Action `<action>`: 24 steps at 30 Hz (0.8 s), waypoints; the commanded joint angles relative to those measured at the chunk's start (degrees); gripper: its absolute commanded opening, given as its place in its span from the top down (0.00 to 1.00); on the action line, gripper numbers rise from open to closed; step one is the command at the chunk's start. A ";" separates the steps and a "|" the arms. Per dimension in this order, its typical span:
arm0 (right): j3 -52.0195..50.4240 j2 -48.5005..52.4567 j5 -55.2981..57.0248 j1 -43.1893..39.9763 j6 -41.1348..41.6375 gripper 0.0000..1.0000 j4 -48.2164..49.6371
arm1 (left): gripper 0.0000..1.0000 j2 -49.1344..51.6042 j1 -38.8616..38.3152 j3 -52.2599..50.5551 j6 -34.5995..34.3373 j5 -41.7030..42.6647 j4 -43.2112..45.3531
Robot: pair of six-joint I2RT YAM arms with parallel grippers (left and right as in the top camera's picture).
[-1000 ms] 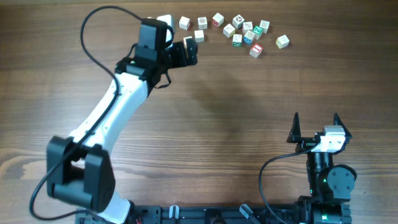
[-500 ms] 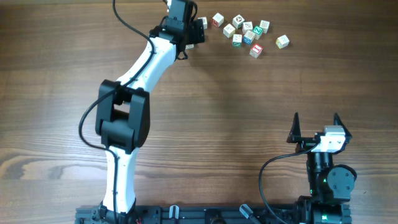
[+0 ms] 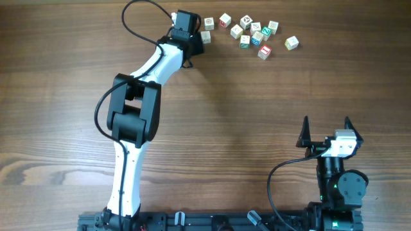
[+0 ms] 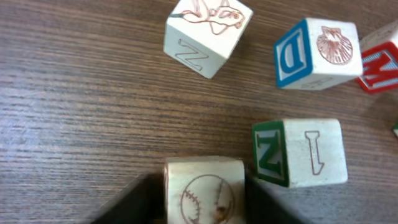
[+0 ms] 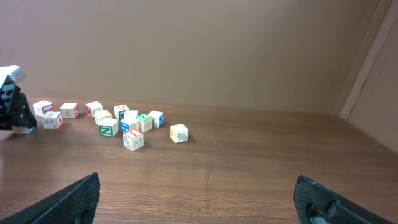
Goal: Form a tower
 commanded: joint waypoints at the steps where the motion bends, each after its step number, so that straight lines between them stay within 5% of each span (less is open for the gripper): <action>1: -0.07 -0.46 -0.90 -0.22 -0.50 0.00 0.09 | 0.74 1.64 0.07 0.72 -0.02 0.50 0.20; 9: -0.07 -0.46 -0.90 -0.22 -0.50 0.00 0.09 | 0.78 -8.98 -3.89 0.72 -0.31 0.50 -11.82; 14: -0.07 -0.46 -0.90 -0.22 -0.50 0.00 0.09 | 0.80 -12.55 -11.89 0.46 -10.56 0.48 -24.85; 24: -0.07 -0.46 -0.90 -0.22 -0.50 0.00 0.09 | 0.77 -10.14 -19.71 -8.76 -12.22 -11.34 -17.99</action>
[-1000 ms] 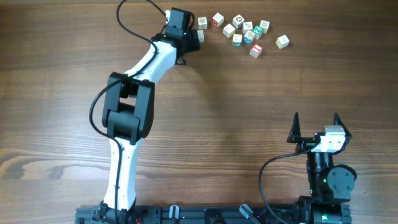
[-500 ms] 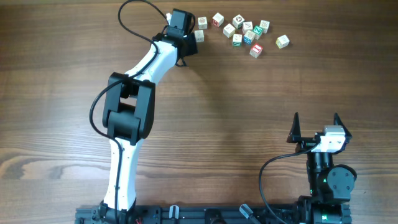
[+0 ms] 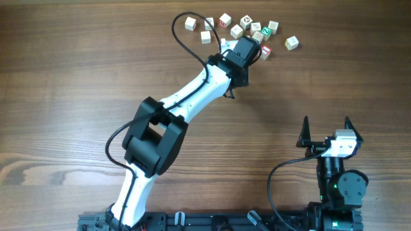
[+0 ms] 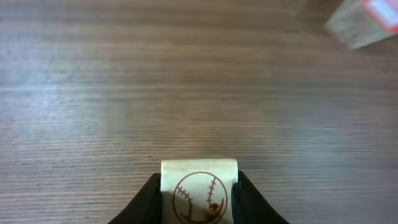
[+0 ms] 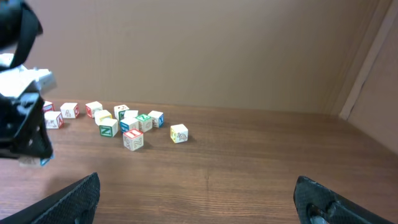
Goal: Form a tower
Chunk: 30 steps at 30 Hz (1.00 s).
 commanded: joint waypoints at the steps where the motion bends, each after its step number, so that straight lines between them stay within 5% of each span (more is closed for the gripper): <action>1: -0.07 -0.46 -0.90 -0.22 -0.50 0.00 0.09 | 0.76 2.47 0.87 -2.86 -1.14 -2.64 0.50; 6: -0.07 -0.46 -0.90 -0.22 -0.50 0.00 0.09 | 0.69 3.65 0.72 -4.13 -1.16 -1.84 0.09; 12: -0.07 -0.46 -0.90 -0.22 -0.50 0.00 0.09 | 0.35 2.86 0.59 -4.09 -1.14 2.97 -2.34; 14: -0.07 -0.46 -0.90 -0.22 -0.50 0.00 0.09 | 0.04 0.39 0.61 -3.45 -0.68 2.97 -3.91; 15: -0.07 -0.46 -0.90 -0.22 -0.48 0.00 0.09 | 0.00 -1.01 0.61 -3.10 -0.44 2.95 -3.91; 24: -0.07 -0.46 -0.90 -0.22 -0.48 0.00 0.09 | 0.00 -16.15 0.79 1.29 7.10 2.08 -5.90; 30: -0.07 -0.46 -0.90 -0.22 -0.50 0.00 0.09 | 0.00 -29.24 0.79 1.29 7.02 -11.58 -25.14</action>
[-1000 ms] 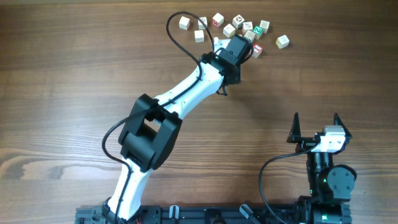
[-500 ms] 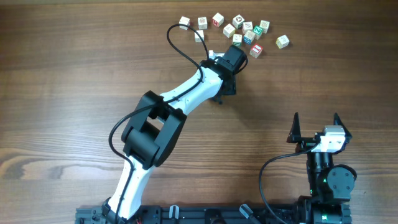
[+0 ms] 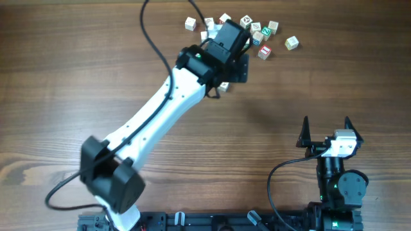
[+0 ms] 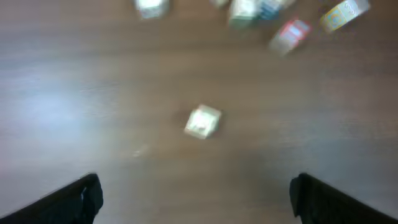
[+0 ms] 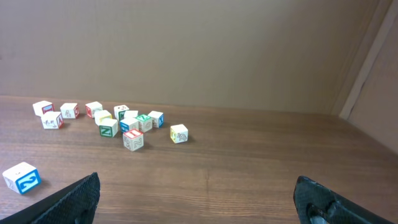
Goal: Form a tower
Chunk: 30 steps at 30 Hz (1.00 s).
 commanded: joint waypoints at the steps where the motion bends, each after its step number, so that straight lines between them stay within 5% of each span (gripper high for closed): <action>1: -0.07 -0.46 -0.92 -0.22 -0.48 0.00 0.11 | 0.00 -10.12 0.39 0.55 0.68 -11.54 -9.09; 7: -0.07 -0.46 -0.90 -0.22 -0.48 0.00 0.11 | 0.00 -20.02 0.39 0.55 0.66 -12.07 -17.53; 10: -0.07 -0.46 -0.90 -0.22 -0.48 0.00 0.11 | 0.00 -22.60 1.14 0.50 -5.18 -20.31 -28.96; 18: -0.07 -0.46 -0.92 -0.22 -0.50 0.00 0.11 | 0.00 -26.01 19.98 -0.44 -14.58 -12.61 -39.71; 20: -0.07 -0.46 -0.90 -0.22 -0.50 0.00 0.11 | 0.00 -28.94 20.85 -2.71 -12.94 -9.44 -35.21; 23: -0.07 -0.46 -0.90 -0.22 -0.48 0.00 0.11 | 0.00 -28.63 20.83 -4.66 -0.74 7.69 -16.87; 30: -0.07 -0.46 -0.90 -0.22 -0.48 0.00 0.11 | 0.00 -10.99 17.05 -3.91 6.91 13.09 10.88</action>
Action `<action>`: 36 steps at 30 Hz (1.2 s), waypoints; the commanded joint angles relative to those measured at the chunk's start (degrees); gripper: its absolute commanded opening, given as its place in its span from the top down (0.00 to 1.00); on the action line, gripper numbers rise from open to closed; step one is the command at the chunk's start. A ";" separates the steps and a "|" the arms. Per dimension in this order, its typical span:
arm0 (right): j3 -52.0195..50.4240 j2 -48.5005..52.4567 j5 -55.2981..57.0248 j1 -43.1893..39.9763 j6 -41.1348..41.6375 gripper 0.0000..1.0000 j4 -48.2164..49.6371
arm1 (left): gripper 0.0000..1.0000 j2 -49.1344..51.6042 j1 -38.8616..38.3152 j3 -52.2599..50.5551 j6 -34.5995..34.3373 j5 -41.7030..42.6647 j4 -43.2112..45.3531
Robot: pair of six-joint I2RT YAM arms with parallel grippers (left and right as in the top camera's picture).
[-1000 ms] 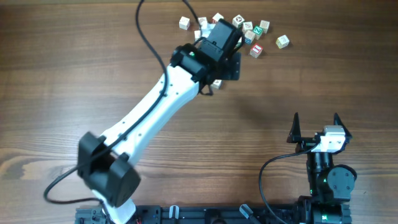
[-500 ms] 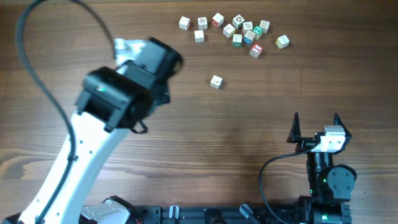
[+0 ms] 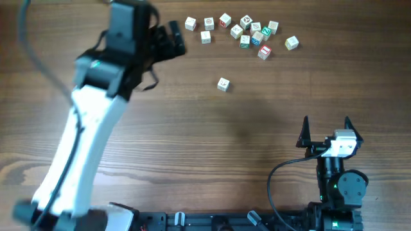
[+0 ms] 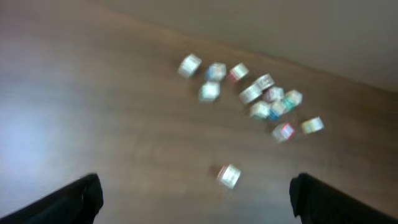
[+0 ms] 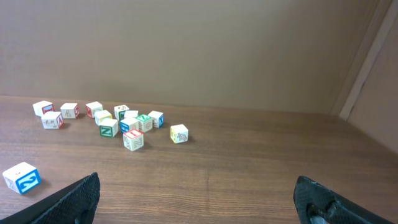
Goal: Form a tower
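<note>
One wooden letter block (image 3: 223,83) lies alone on the table, a short way in front of the cluster of several letter blocks (image 3: 253,32) along the far edge. The blurred left wrist view shows this lone block (image 4: 229,176) below the cluster (image 4: 261,99). My left gripper (image 3: 170,38) hangs high at the far left, open and empty, well away from the lone block; its fingers (image 4: 81,198) frame bare table. My right gripper (image 3: 325,125) rests open at the near right. From there the lone block (image 5: 20,177) shows a blue letter, left of the cluster (image 5: 124,121).
A wide stretch of wood table (image 3: 270,147) lies between the blocks and the right arm. A brown wall (image 5: 186,50) stands behind the far edge. The left arm (image 3: 83,128) reaches up across the left half of the overhead view.
My left arm has swung from above the lone block to the far left and higher up, still open. The lone block stays where it lay. The right arm has not moved.
My left gripper was shut on a baseball-marked block at the cluster's left end. Then it held that block near the cluster's front. Then the block lay alone on the table with the gripper open above it, and now the arm is off to the left.
</note>
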 commanded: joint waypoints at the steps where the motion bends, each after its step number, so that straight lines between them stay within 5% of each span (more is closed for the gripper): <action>1: -0.07 -0.46 -0.90 -0.24 -0.50 0.00 0.09 | 0.00 10.27 -2.62 2.12 4.24 3.39 6.21; 9: -0.07 -0.46 -0.90 -0.24 -0.50 0.00 0.09 | 0.00 45.03 -7.82 37.53 6.82 3.28 6.93; 20: -0.07 -0.46 -0.90 -0.24 -0.50 0.00 0.09 | 0.01 62.34 -13.11 37.81 8.79 6.73 20.57; 28: -0.07 -0.46 -0.92 -0.24 -0.50 0.00 0.09 | 0.14 65.75 -13.53 37.81 8.55 1.90 20.17; 34: -0.07 -0.46 -0.90 -0.24 -0.52 0.00 0.09 | 0.14 68.72 -13.53 37.79 8.57 1.95 25.57; 36: -0.07 -0.46 -0.92 -0.24 -0.48 0.00 0.09 | 0.22 68.72 -13.35 37.79 8.57 1.90 28.22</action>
